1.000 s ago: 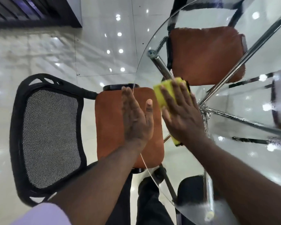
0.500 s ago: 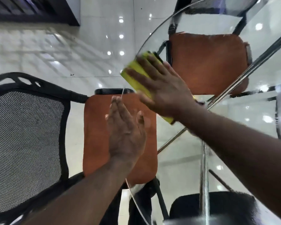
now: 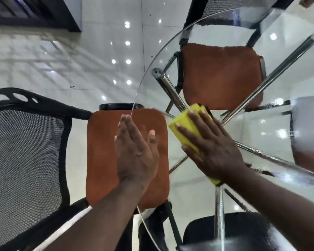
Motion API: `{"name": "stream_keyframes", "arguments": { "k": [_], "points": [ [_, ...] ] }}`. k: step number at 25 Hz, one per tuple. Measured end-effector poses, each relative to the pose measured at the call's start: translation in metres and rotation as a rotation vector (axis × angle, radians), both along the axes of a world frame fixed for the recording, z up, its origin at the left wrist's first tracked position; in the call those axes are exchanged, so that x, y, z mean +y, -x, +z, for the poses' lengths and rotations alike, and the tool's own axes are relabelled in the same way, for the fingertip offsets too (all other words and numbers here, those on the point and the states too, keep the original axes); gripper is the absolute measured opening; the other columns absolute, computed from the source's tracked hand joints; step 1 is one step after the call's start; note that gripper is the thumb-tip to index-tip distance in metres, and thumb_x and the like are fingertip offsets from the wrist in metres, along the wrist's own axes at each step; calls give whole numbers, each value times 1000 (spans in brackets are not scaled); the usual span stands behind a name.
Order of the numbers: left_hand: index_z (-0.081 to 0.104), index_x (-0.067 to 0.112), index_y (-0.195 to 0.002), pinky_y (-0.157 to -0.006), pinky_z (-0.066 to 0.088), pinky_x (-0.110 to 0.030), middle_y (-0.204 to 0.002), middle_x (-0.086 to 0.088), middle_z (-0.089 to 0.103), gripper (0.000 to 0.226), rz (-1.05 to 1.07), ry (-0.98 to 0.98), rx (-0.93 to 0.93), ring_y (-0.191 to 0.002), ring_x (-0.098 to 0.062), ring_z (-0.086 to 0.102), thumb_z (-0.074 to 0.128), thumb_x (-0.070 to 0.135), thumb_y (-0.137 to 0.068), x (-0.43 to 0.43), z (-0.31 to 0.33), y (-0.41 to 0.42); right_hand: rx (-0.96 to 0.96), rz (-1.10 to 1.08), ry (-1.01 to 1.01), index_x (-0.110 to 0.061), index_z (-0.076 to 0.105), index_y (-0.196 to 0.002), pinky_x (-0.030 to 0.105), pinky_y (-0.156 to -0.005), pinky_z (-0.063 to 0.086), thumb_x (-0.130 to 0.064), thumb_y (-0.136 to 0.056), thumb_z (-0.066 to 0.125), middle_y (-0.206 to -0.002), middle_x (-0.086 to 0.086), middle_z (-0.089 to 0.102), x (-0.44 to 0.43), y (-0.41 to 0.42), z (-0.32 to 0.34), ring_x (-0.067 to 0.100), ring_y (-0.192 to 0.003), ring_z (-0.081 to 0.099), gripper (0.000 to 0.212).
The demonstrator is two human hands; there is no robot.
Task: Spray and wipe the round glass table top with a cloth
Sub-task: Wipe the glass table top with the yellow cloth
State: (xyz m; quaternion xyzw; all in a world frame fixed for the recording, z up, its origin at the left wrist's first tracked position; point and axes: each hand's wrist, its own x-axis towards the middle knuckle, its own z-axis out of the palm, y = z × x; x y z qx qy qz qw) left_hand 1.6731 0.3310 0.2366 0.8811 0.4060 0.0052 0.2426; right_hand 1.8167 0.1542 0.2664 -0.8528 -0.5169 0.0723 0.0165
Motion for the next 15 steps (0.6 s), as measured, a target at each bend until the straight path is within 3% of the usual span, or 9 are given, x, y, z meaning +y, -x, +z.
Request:
{"name": "stream_keyframes", "arguments": {
  "k": [4, 6, 10, 13, 15],
  "points": [
    [-2, 7, -165, -128, 26, -53, -173, -19, 9, 78, -15, -8, 43, -160, -35, 17, 25, 57, -110, -1, -3, 1, -16, 100, -80, -51, 19, -169, 44, -135, 9, -60, -113, 32, -183, -6, 9, 137, -82, -7, 21, -170, 5, 59],
    [-6, 12, -165, -125, 29, -56, -175, -15, 5, 78, -9, -17, 77, -161, -34, 14, 22, 59, -109, -2, 1, 1, -28, 117, -74, -51, 20, -169, 41, -135, 8, -61, -112, 31, -183, -8, 10, 176, -102, -1, 20, -169, 6, 59],
    [-3, 13, -166, -118, 36, -65, -174, -14, 11, 77, 37, 32, 93, -159, -34, 19, 21, 58, -109, -2, 10, 0, 9, -133, -77, -47, 8, -171, 51, -137, 13, -57, -114, 27, -183, -4, -3, 126, -67, 3, 23, -170, -3, 61],
    [3, 10, -165, -115, 36, -70, -172, -16, 20, 77, 39, 44, 100, -157, -36, 26, 23, 56, -106, -2, 16, -3, 39, 79, 35, -49, 7, -171, 49, -137, 9, -60, -113, 32, -183, -8, -7, 57, -47, 9, 18, -169, -7, 64],
    [3, 11, -165, -114, 38, -70, -172, -16, 20, 75, 34, 35, 98, -157, -36, 26, 23, 55, -108, -1, 16, -4, 70, 163, 75, -51, 5, -170, 49, -137, 5, -62, -113, 28, -183, -9, -7, 59, -76, 11, 18, -169, -9, 63]
  ]
}}
